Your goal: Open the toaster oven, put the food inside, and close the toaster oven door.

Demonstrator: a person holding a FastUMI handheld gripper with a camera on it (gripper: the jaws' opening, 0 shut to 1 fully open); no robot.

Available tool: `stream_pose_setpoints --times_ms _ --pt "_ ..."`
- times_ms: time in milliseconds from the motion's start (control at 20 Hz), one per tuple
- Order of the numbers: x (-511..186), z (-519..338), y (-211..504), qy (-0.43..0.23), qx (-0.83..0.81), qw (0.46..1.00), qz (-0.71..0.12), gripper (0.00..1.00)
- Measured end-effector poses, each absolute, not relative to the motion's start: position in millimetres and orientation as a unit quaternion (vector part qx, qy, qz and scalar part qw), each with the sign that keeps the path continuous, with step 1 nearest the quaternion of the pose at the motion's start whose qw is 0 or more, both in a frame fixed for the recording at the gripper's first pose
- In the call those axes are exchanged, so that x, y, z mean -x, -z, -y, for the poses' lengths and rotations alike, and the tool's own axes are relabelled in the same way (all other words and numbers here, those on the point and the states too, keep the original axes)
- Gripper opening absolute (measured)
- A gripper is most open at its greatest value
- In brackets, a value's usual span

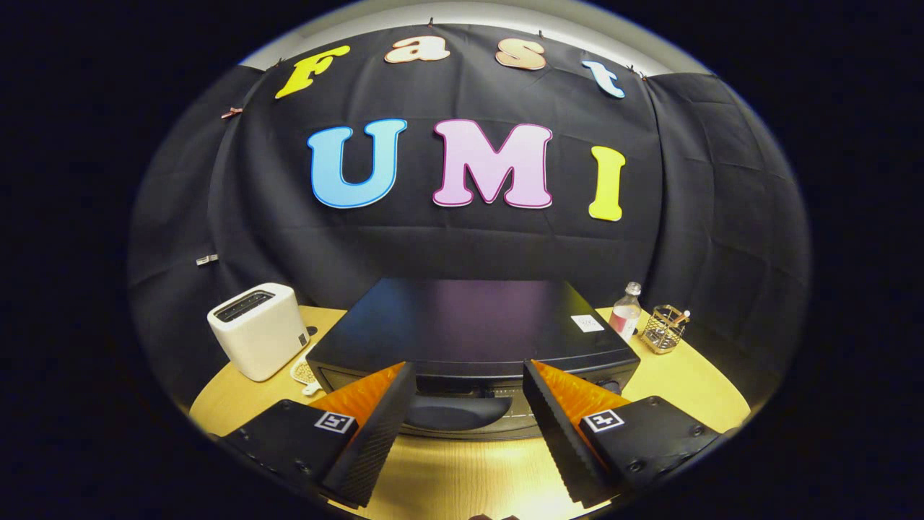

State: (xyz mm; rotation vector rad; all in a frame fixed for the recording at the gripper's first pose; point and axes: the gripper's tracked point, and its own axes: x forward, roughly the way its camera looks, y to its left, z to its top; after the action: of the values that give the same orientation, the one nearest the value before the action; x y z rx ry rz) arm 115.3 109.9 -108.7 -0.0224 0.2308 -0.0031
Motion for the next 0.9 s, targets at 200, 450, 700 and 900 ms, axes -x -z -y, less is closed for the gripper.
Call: stream_pose_setpoints --times_ms 200,450,700,900 --pt "-124.4 -118.3 123.3 -0.012 0.018 0.992 -0.127 0.99" --pt "-133.3 -118.9 132.3 0.001 0.006 0.990 -0.138 0.99" --pt "-125.4 -119.6 132.6 -0.011 -0.001 0.989 -0.150 0.99" --pt "-108.7 -117.3 138.7 -0.012 -0.003 0.988 -0.153 1.00"
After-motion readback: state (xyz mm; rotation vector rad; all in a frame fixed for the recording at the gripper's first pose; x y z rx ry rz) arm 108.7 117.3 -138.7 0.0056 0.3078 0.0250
